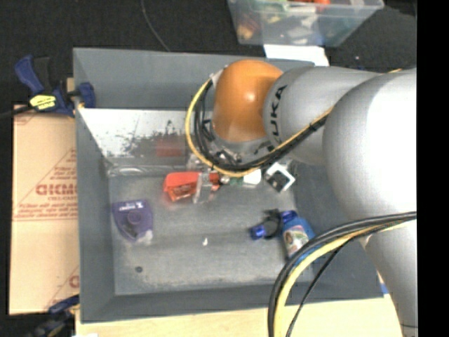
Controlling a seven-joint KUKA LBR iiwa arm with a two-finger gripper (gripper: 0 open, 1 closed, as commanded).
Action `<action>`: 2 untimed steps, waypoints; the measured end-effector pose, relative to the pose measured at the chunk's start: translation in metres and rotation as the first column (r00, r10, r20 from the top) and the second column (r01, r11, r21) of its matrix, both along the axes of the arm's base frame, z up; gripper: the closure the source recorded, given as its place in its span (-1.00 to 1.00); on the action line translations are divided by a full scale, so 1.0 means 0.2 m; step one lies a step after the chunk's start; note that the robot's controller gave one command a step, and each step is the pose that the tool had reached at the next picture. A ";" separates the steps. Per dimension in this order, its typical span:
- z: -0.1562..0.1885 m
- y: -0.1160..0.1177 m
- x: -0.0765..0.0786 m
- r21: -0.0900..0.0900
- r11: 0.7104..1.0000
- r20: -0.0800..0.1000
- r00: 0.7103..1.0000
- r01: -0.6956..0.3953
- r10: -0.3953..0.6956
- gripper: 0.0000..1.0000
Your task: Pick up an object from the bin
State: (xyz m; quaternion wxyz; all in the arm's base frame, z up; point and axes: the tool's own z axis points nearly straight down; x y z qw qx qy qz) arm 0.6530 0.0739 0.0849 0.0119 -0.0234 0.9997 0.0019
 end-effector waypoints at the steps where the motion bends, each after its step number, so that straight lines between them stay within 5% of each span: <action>1: 0.13 0.00 0.00 0.000 1.000 0.000 1.000 0.001 -0.001 1.00; 2: 0.20 0.00 0.01 0.001 1.000 0.006 1.000 0.003 -0.003 1.00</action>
Offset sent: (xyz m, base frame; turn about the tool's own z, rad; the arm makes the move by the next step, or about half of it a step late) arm -0.0002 -0.0003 0.0402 0.0008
